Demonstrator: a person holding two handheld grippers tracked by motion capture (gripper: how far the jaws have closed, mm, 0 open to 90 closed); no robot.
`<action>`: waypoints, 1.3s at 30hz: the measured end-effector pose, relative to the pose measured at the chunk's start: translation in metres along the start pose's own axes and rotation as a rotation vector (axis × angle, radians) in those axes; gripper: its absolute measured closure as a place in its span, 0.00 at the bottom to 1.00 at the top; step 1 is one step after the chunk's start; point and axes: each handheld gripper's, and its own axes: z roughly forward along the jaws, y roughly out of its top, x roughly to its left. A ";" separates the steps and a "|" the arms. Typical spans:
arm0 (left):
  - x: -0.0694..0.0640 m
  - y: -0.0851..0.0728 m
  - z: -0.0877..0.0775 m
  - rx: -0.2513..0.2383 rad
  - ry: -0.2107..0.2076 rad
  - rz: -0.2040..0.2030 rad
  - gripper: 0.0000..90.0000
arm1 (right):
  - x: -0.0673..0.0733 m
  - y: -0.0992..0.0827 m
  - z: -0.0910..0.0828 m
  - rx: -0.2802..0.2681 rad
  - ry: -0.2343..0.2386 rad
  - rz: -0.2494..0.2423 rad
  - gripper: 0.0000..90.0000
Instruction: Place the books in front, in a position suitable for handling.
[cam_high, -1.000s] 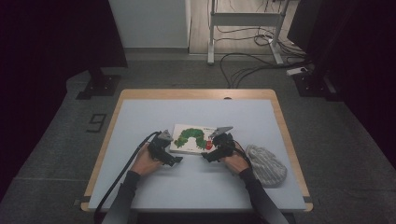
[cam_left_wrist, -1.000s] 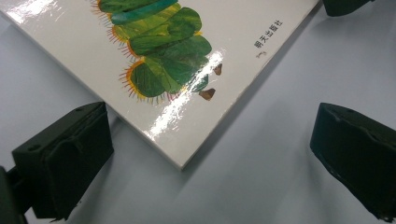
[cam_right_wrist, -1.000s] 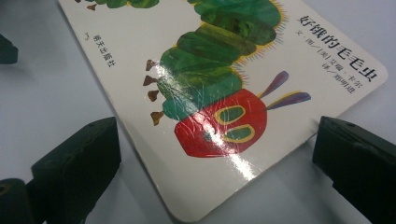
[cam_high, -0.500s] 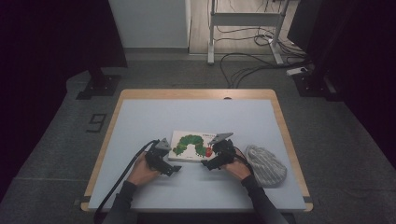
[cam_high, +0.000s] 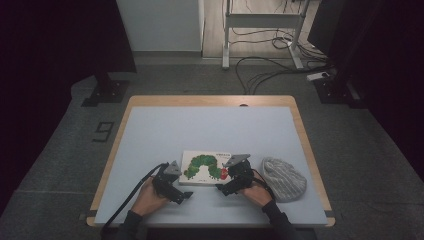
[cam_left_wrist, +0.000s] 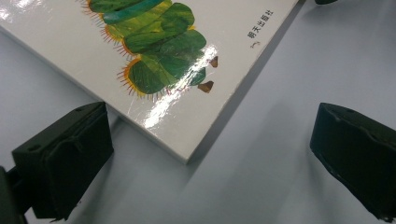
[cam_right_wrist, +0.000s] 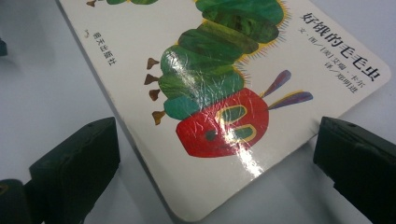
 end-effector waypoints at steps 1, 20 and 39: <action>-0.001 0.000 0.000 0.007 0.000 0.008 0.00 | 0.002 -0.001 0.000 0.002 -0.006 -0.006 0.00; 0.054 -0.008 -0.044 -0.018 0.139 -0.033 0.00 | -0.009 0.005 -0.013 -0.048 0.000 0.009 0.02; 0.053 -0.008 -0.008 0.000 0.082 0.007 0.00 | -0.038 0.017 0.004 -0.011 -0.018 0.093 0.02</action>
